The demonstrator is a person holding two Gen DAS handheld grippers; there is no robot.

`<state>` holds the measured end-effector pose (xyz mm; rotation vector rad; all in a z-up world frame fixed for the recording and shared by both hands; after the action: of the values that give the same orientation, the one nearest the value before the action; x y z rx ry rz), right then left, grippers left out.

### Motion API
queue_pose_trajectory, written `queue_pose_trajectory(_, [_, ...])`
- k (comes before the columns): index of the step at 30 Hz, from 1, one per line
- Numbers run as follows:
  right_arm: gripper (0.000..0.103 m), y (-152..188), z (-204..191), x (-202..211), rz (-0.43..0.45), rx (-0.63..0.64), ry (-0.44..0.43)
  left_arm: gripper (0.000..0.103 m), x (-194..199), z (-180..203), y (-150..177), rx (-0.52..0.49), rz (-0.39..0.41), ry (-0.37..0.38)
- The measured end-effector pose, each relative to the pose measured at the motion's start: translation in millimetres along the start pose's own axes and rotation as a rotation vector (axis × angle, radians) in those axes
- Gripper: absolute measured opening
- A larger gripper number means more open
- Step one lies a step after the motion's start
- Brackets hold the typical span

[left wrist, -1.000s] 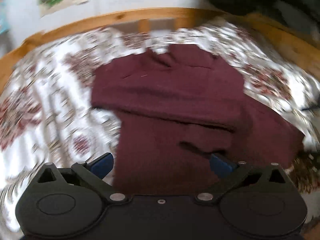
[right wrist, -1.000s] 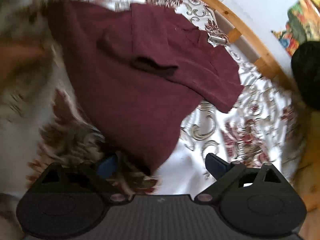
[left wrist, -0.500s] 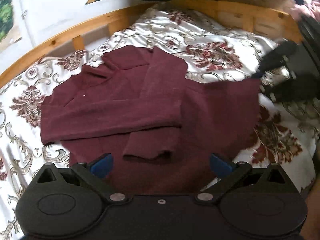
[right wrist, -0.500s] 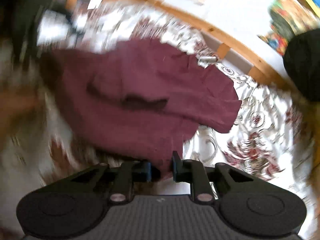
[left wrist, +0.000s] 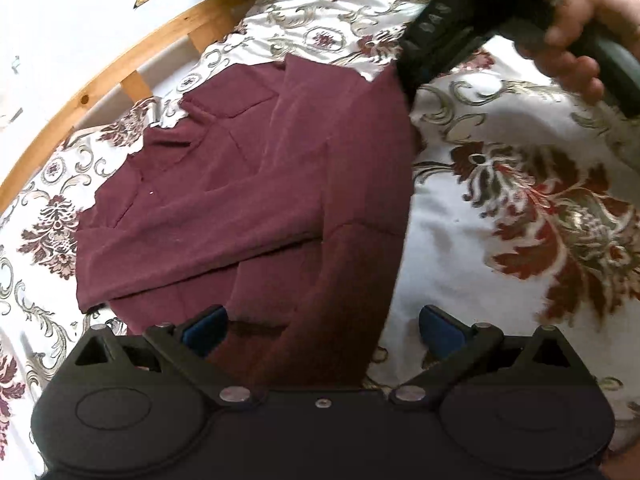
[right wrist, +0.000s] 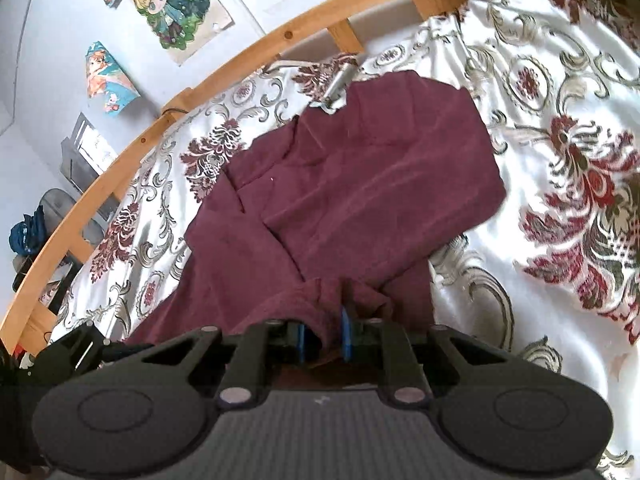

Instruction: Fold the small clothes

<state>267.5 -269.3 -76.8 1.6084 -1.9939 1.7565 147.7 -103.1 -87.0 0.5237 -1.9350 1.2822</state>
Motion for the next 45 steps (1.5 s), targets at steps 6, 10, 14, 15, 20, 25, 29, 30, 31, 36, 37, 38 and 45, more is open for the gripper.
queue_pose_trajectory(6, [0.019,14.4,20.6,2.5,0.004,-0.026,0.001,0.072,6.2,-39.2,-3.9,0.066,-0.043,-0.153])
queue_pose_trajectory(10, [0.019,18.6,17.4,4.8,0.030,0.013,0.002,0.069,24.0,-81.4,-10.5,0.292,-0.014,-0.154])
queue_pose_trajectory(14, [0.020,11.5,16.2,3.1,0.081,0.012,0.002,0.069,2.0,-102.9,-27.1,0.273,-0.038,-0.195])
queue_pose_trajectory(15, [0.020,10.6,18.7,2.7,0.094,-0.002,0.009,0.069,-4.3,-109.2,-34.1,0.270,-0.035,-0.187])
queue_pose_trajectory(20, [0.029,12.9,34.2,8.9,0.119,-0.048,0.042,0.078,-19.6,-156.8,-63.4,0.431,-0.004,-0.080])
queue_pose_trajectory(25, [0.035,12.7,50.0,16.1,0.142,-0.098,0.077,0.090,-10.2,-217.7,-69.6,0.592,0.049,-0.145])
queue_pose_trajectory(29, [0.038,13.6,50.7,12.3,0.138,-0.104,0.072,0.092,11.6,-241.2,-47.3,0.760,0.084,-0.072])
queue_pose_trajectory(30, [0.040,13.6,49.1,11.1,0.137,-0.099,0.067,0.095,19.0,-240.5,-38.8,0.773,0.096,-0.061])
queue_pose_trajectory(31, [0.047,13.6,46.7,10.1,0.136,-0.091,0.061,0.096,24.3,-239.6,-30.0,0.771,0.106,-0.052])
queue_pose_trajectory(36, [0.069,13.2,35.6,8.7,0.136,-0.034,0.058,0.102,36.4,-206.3,34.6,0.637,0.062,-0.059])
queue_pose_trajectory(37, [0.075,13.1,33.8,8.4,0.139,-0.024,0.059,0.102,34.3,-198.8,44.5,0.601,0.038,-0.060])
queue_pose_trajectory(38, [0.079,13.1,32.2,8.2,0.141,-0.013,0.061,0.102,32.0,-190.1,54.4,0.553,0.014,-0.059])
queue_pose_trajectory(45, [0.094,17.6,23.3,4.2,0.126,0.030,0.108,0.102,27.8,-136.7,75.8,0.130,0.047,-0.147])
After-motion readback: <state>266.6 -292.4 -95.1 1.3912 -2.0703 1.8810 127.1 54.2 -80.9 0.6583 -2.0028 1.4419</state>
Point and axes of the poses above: each gripper's, at about its wrist camera, not at the fingertips, and x roughly against the way its jaws point, z to its right, y to its underside, the point moved 9 cm from there along -x, roughly the way its jaws point, and after that the axes turned 11 degrees about x, right-handed, at the moved point
